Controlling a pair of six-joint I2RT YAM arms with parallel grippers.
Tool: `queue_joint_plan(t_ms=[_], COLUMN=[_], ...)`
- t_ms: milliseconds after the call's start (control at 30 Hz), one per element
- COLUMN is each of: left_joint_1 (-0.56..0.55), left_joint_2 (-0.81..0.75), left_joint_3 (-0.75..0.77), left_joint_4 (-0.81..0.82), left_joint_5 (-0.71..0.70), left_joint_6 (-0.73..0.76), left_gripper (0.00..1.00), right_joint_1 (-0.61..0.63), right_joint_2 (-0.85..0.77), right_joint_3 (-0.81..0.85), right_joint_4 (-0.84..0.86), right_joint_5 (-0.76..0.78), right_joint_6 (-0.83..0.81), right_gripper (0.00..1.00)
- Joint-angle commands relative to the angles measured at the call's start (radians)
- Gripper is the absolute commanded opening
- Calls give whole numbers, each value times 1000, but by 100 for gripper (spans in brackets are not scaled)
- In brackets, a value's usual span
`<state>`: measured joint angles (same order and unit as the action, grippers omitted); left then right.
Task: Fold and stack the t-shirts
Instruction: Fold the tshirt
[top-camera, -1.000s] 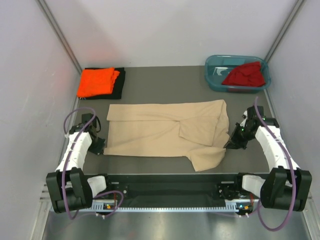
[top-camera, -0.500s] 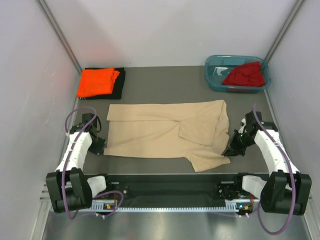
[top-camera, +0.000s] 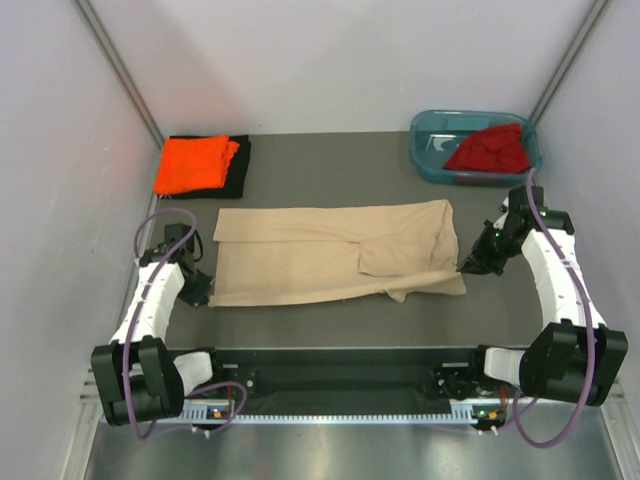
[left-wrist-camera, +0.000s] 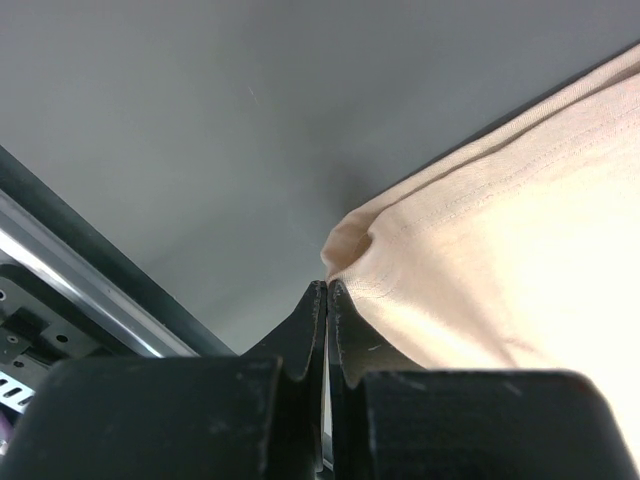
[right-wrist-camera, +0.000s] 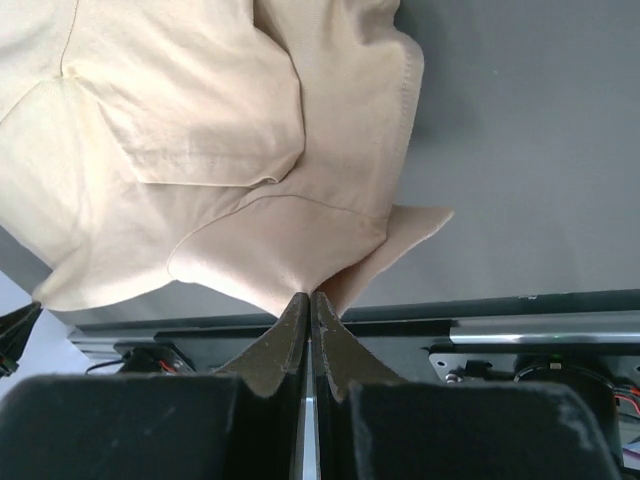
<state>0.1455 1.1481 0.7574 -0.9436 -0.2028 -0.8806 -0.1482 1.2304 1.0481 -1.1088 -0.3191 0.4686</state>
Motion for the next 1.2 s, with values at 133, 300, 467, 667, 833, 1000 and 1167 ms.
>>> queue_joint_plan(t_ms=[133,300,467,667,833,1000,1167], left_joint_1=[-1,-3,-3,-3,-3,-3,-6], left_joint_2=[-8,2,27,47,81,136,226], left_joint_3=[42,33,17,60,118,172,223], left_joint_4=[14,25,43,81,123,170,190], left_joint_5=[-41,-7,8,35,77,105,137], left_joint_6=[48,63,65,106,149,206,241], left_gripper=[0,0,0,0,0,0,0], right_joint_1=[-37,-56,-67,-65,-56,-36,-30], right_joint_2=[0,-2,-16,10,75,147,245], right_joint_3=[64,69,40,39,81,144,243], right_joint_4=[-61,-75,-80,-40,-8,29,50], right_joint_5=[95,138,158,117,84,40,32], right_joint_6=[-22,-33,-38,-42,-41,-35,-39], right_gripper=[0,0,0,0,0,0,0])
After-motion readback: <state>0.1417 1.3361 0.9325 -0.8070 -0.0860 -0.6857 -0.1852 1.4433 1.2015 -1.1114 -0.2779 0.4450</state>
